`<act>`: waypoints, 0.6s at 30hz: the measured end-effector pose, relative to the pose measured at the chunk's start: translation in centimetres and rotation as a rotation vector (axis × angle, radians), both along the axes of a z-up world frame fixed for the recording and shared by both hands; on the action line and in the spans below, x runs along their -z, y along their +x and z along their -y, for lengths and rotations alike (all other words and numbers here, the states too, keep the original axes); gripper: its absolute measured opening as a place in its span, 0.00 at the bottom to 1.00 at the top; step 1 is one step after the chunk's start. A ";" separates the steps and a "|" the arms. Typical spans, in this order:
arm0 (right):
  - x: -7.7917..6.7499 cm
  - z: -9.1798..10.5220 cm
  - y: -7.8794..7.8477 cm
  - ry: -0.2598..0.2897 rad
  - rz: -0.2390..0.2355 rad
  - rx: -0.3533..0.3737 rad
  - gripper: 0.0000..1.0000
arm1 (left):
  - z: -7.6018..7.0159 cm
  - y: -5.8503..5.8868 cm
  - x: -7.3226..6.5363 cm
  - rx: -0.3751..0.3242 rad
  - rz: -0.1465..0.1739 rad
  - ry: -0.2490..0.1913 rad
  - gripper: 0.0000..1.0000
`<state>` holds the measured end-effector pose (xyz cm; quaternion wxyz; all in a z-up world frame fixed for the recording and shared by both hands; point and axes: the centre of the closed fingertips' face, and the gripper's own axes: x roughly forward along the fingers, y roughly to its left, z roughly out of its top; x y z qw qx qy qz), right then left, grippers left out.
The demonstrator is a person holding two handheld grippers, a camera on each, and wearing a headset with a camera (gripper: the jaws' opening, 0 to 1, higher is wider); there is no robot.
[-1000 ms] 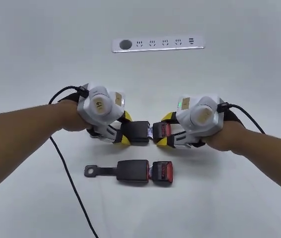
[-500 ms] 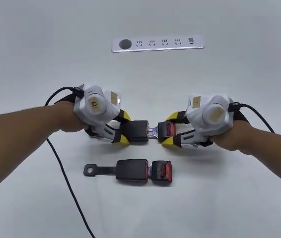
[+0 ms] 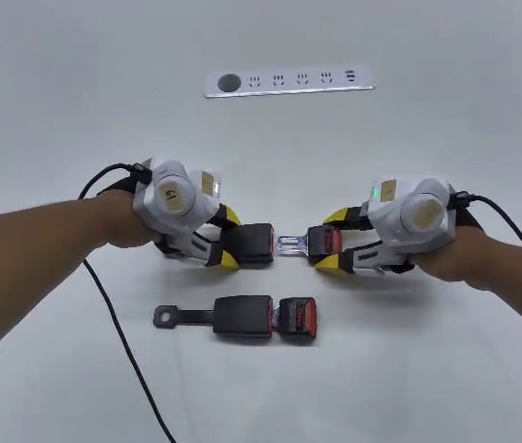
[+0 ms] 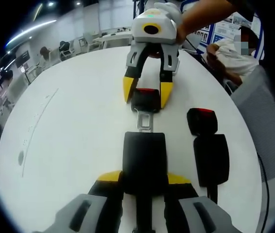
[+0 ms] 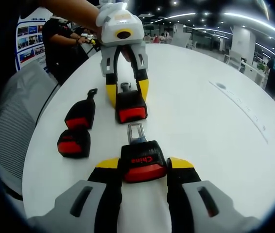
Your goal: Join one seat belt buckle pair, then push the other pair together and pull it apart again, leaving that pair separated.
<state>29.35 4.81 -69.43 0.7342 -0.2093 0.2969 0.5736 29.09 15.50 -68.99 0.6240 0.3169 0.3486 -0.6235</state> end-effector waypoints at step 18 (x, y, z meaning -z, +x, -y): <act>0.1 4.6 -0.3 -0.016 0.000 0.011 0.35 | -0.2 0.2 0.2 0.009 -0.004 0.009 0.33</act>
